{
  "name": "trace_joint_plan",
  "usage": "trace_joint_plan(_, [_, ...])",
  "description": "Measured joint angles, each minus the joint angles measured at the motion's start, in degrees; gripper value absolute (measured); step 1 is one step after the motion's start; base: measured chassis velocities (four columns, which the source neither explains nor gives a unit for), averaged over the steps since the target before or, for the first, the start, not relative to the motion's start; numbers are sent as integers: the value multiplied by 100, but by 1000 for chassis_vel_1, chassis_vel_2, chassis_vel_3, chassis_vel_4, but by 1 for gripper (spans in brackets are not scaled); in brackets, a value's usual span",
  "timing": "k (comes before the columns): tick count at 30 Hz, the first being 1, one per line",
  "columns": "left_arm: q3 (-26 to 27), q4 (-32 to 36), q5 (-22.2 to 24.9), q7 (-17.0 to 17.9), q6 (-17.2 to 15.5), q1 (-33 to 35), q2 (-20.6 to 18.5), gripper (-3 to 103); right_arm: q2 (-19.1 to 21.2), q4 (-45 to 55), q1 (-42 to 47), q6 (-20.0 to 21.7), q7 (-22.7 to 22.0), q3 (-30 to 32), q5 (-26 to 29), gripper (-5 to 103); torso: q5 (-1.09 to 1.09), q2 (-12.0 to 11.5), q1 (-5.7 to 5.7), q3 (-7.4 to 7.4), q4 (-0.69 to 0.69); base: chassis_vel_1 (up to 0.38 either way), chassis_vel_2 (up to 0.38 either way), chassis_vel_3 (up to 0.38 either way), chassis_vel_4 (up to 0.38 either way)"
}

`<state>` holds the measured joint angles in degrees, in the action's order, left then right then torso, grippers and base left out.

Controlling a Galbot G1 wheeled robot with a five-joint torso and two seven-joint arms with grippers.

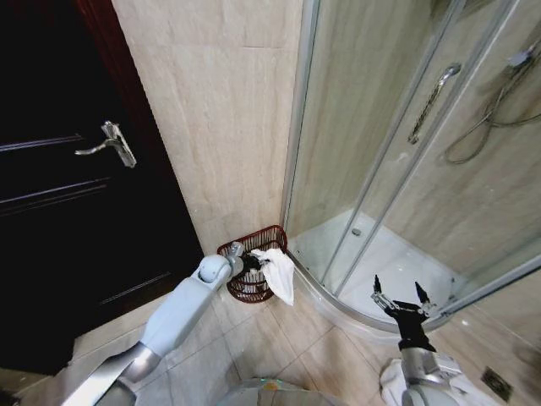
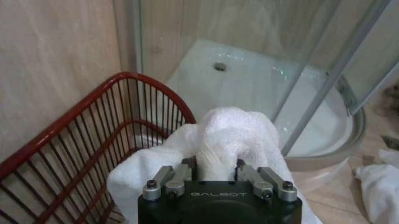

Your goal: Discard the used towel into the hamper.

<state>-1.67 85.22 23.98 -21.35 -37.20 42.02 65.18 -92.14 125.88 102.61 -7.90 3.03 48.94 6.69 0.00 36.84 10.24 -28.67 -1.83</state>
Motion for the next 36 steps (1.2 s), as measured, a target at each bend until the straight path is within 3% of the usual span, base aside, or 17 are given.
trace_joint_plan(2, [-18, 3, -31, 34, 3, -6, 66, 48, 0, -27, 2, -30, -4, 5, 17, 100, 0, 0, 0, 0, 0, 0, 0, 0, 0])
trace_joint_plan(4, [-17, 3, -37, 55, 26, -2, 101, 48, 0, -39, 4, -44, -7, 6, 20, 100, 0, 0, 0, 0, 0, 0, 0, 0, 0])
trace_joint_plan(11, [49, -16, 49, 527, 373, 48, 235, 81, 0, -59, -23, -58, -13, -13, 20, 100, 0, 0, 0, 0, 0, 0, 0, 0, 0])
trace_joint_plan(13, [49, -16, 49, 527, 373, 48, 235, 81, 0, -59, -23, -58, -13, -13, 20, 100, 0, 0, 0, 0, 0, 0, 0, 0, 0])
trace_joint_plan(15, [71, -43, 121, 798, 408, 79, 291, 97, 0, -39, -25, -54, -12, -23, -5, 100, 0, 0, 0, 0, 0, 0, 0, 0, 0])
trace_joint_plan(16, [78, -53, 121, 839, 411, 93, 306, 99, 0, -28, -19, -54, -13, -16, -1, 100, 0, 0, 0, 0, 0, 0, 0, 0, 0])
trace_joint_plan(21, [102, -29, 123, 988, 452, 157, 335, 100, 0, -24, 13, -72, -30, 28, 69, 100, 0, 0, 0, 0, 0, 0, 0, 0, 0])
trace_joint_plan(23, [115, 2, -37, 1065, 680, 233, 339, 100, 0, -40, 33, -114, -57, 34, 107, 100, 0, 0, 0, 0, 0, 0, 0, 0, 0])
trace_joint_plan(24, [129, 14, -229, 880, 889, 284, 310, 100, 0, -49, 35, -124, -63, 32, 115, 100, 0, 0, 0, 0, 0, 0, 0, 0, 0])
trace_joint_plan(25, [129, 14, -229, 880, 889, 284, 310, 100, 0, -49, 35, -124, -63, 32, 115, 100, 0, 0, 0, 0, 0, 0, 0, 0, 0])
trace_joint_plan(27, [139, 52, -869, 196, 1073, 362, 189, 100, 0, -57, 26, -133, -68, 24, 117, 100, 0, 1, 0, 0, 0, 0, 0, 0, 0])
trace_joint_plan(30, [78, 46, -1209, -46, 1121, 390, 87, 100, 0, -56, 21, -133, -69, 17, 117, 100, 1, 0, 0, 0, -1, 0, 0, 0, 0])
trace_joint_plan(32, [-3, 33, -1271, 30, 1036, 390, 47, 100, 0, -51, 20, -134, -68, 15, 117, 100, 0, 1, 0, 0, -1, 0, 0, 0, 0])
trace_joint_plan(34, [-205, 37, -1280, 434, 693, 361, -5, 100, 0, -12, 25, -133, -70, 14, 106, 100, 0, 0, 0, 0, -1, 0, 0, 0, 0])
trace_joint_plan(36, [-254, 52, -1228, 563, 649, 346, 4, 100, 0, 35, 43, -128, -70, 16, 103, 100, 0, 0, 0, 0, 0, 0, 0, 0, 0])
